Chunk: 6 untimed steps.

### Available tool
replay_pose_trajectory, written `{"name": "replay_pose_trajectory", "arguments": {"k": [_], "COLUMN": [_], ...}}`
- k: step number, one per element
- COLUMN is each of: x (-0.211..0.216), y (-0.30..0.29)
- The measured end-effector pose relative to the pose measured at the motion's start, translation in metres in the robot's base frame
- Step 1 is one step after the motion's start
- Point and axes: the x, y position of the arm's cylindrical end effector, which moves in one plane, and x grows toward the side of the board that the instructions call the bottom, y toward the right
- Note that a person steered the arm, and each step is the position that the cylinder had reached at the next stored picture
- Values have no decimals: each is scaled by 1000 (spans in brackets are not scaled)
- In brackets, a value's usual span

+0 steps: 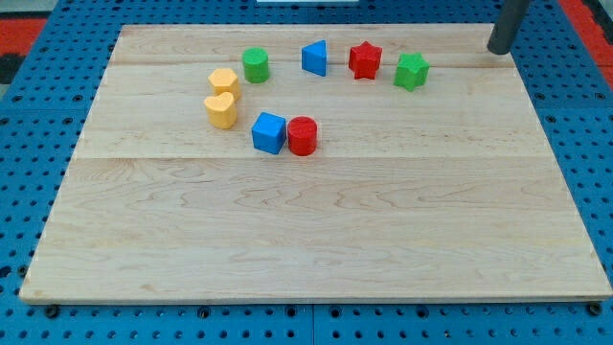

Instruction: Place the red and green star right to the triangle

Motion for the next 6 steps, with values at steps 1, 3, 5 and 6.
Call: {"name": "replay_pose_trajectory", "arguments": {"k": [1, 3, 5, 6], "x": [13, 73, 18, 7], "y": [-32, -92, -134, -130]}}
